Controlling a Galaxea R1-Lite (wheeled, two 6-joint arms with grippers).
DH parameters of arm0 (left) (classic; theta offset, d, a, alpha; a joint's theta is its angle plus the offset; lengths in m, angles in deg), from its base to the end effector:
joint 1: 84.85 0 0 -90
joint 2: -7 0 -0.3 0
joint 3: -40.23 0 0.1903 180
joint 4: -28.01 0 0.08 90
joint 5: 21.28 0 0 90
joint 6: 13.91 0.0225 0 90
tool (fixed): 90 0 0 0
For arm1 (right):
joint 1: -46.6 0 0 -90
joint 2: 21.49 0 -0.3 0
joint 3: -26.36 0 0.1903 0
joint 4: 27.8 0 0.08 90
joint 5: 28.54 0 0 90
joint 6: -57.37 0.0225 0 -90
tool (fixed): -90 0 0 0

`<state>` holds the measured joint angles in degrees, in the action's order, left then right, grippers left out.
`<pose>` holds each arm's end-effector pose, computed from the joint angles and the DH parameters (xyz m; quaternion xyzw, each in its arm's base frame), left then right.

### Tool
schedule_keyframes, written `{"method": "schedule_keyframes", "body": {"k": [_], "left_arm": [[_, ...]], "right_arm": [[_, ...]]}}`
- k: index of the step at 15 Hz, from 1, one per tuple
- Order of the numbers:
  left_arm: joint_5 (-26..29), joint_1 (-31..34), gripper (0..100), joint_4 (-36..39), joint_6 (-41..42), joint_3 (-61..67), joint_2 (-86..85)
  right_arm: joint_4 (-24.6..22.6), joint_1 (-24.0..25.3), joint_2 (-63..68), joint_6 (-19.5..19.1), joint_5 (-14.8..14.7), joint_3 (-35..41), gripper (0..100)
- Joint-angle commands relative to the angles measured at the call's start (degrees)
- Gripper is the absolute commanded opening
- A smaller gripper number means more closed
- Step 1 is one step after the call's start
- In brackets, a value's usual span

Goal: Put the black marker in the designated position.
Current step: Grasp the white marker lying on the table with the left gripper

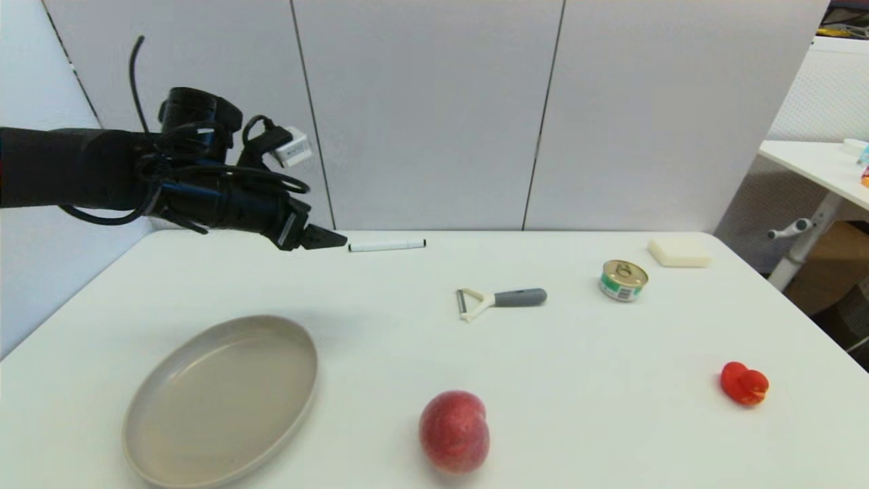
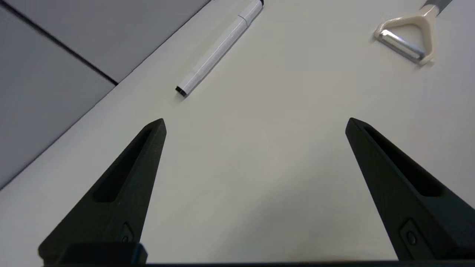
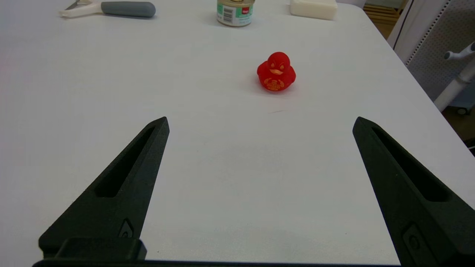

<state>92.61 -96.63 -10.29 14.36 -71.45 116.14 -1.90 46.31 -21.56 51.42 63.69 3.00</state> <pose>0.3604 -0.0845 0.2331 0.1898 0.2249 -0.3572 0.8864 -0.0230 0.0010 0.0709 -0.0514 0.0206 0.0180 0.9983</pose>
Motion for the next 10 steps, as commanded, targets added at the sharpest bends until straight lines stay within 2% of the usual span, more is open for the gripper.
{"method": "schedule_keyframes", "body": {"k": [1,4,7,10], "left_arm": [[1.33,-1.83,100,-1.41,1.35,-3.19,6.70],[2.03,-1.83,100,-3.35,3.63,-10.22,10.30],[2.12,-1.83,100,-9.94,5.57,-16.28,12.67],[2.21,-1.83,100,-12.75,5.13,-23.14,16.45]], "right_arm": [[0.10,0.03,0.07,-0.12,0.05,0.00,100],[0.01,0.03,0.07,-0.12,0.05,0.00,100],[0.01,0.03,0.07,-0.03,0.05,0.00,100],[0.01,0.03,0.07,-0.12,0.05,0.00,100]]}}
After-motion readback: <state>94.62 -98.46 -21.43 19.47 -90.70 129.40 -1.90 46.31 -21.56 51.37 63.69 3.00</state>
